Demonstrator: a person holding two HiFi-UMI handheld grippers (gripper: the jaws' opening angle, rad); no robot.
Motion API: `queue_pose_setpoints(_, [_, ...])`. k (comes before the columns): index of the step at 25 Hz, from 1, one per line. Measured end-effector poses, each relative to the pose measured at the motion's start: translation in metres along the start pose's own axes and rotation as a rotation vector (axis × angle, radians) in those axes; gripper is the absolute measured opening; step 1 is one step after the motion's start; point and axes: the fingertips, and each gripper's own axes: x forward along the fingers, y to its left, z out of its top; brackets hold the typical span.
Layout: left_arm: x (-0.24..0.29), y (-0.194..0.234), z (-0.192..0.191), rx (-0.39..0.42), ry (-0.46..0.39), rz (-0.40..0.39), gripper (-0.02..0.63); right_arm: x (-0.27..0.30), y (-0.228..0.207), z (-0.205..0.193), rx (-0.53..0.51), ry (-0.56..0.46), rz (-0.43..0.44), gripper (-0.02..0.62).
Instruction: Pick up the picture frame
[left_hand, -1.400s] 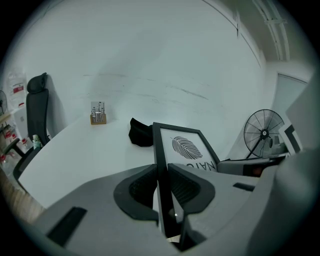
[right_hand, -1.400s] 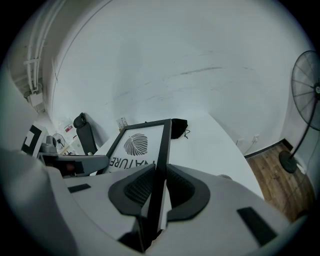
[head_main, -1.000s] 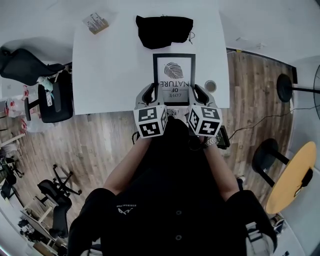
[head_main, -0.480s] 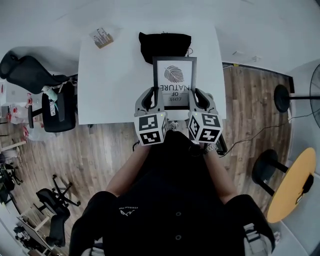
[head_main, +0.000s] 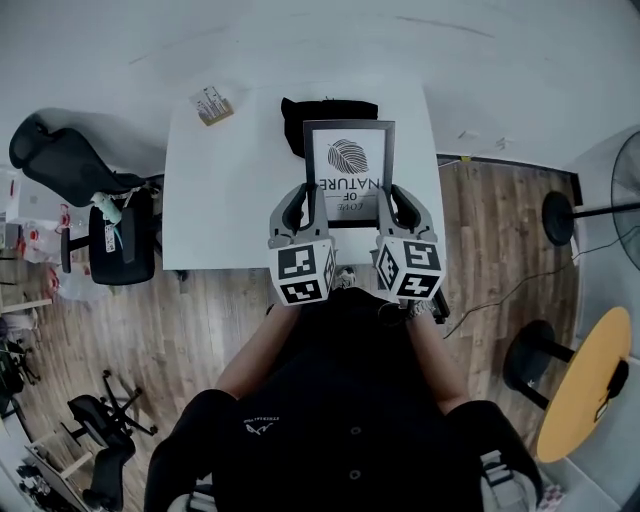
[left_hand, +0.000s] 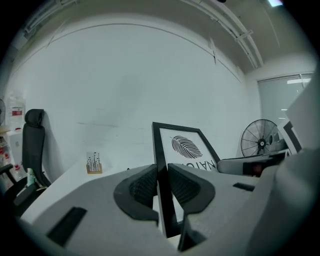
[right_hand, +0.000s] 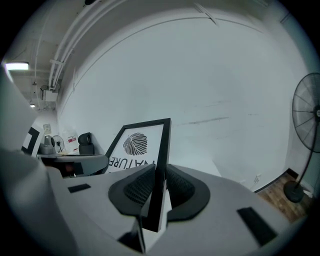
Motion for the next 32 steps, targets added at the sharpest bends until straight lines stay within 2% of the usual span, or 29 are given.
queue_pose_setpoints(15, [-0.02,-0.012,0.084,0.088,-0.207,-0.03,0.074,-0.027,0.01,0.082,-0.072,-0.197,-0.012,0.067])
queue_pose_setpoints(32, [-0.05,-0.02,0.173,0.157,-0.427,-0.027,0.074,-0.059,0.028,0.17,-0.152,-0.406,0.005,0.069])
